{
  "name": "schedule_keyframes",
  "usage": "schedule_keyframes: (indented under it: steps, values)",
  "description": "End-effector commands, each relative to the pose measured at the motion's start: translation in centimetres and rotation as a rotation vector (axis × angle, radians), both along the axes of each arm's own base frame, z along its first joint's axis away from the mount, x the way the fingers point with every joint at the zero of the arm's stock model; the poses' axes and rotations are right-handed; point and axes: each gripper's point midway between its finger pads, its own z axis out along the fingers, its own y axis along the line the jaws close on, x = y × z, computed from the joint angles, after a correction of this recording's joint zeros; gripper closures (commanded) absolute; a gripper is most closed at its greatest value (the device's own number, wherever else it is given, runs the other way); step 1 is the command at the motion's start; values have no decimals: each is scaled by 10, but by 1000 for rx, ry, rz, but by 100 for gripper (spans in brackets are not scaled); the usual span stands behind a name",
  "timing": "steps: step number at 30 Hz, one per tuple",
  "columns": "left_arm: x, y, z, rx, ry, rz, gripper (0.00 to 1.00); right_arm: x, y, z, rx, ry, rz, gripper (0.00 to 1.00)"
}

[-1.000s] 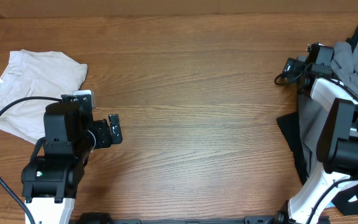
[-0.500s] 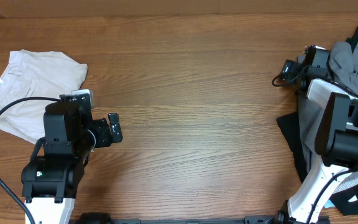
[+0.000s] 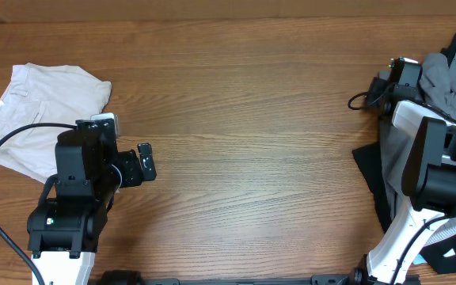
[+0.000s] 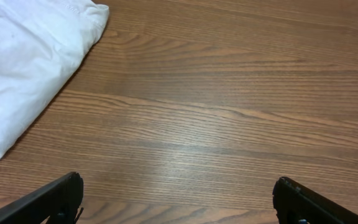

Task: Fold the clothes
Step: 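Reach the right gripper to the grey shorts hem in the right pile, then grasp the grey shorts and drag them left to the table center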

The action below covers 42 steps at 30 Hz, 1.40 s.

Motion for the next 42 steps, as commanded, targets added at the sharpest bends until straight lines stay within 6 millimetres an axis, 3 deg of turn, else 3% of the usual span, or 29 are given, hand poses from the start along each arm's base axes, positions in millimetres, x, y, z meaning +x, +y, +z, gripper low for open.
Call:
schedule_keyframes:
  steps: [1,4,8,13,17,21,25,27,32,35,37,38,42]
  values:
    - [3,-4,12,-29,-30,-3,0,0,-12,0,-35,4,-37,46]
    - [3,-4,12,-29,-31,-3,0,0,-12,0,-35,4,-37,53]
    - [3,-4,12,-28,-31,-3,0,0,-12,0,-35,3,-38,75]
    - [3,-4,12,-28,-31,-3,0,6,-6,27,-45,-39,-25,96]
    - [4,-4,13,-28,-36,-3,0,12,-6,84,-68,-145,-25,96]
    - [5,-4,13,-28,-38,-3,0,4,-2,149,-87,-234,-23,96]
    - [6,-3,14,-26,-43,-1,0,-19,19,222,-98,-318,10,96]
    - [6,-3,15,-26,-48,-1,0,-28,33,243,-94,-341,37,96]
    - [8,-3,17,-27,-60,-1,0,-54,106,302,-55,-430,200,96]
    - [8,-3,17,-27,-59,-1,0,-68,169,325,-3,-475,355,96]
    - [8,-3,17,-27,-59,-1,0,-72,208,326,71,-487,421,95]
    - [8,-3,17,-27,-60,-1,0,-76,256,323,158,-489,509,96]
    - [8,-3,17,-27,-60,-1,0,-66,317,323,239,-551,598,96]
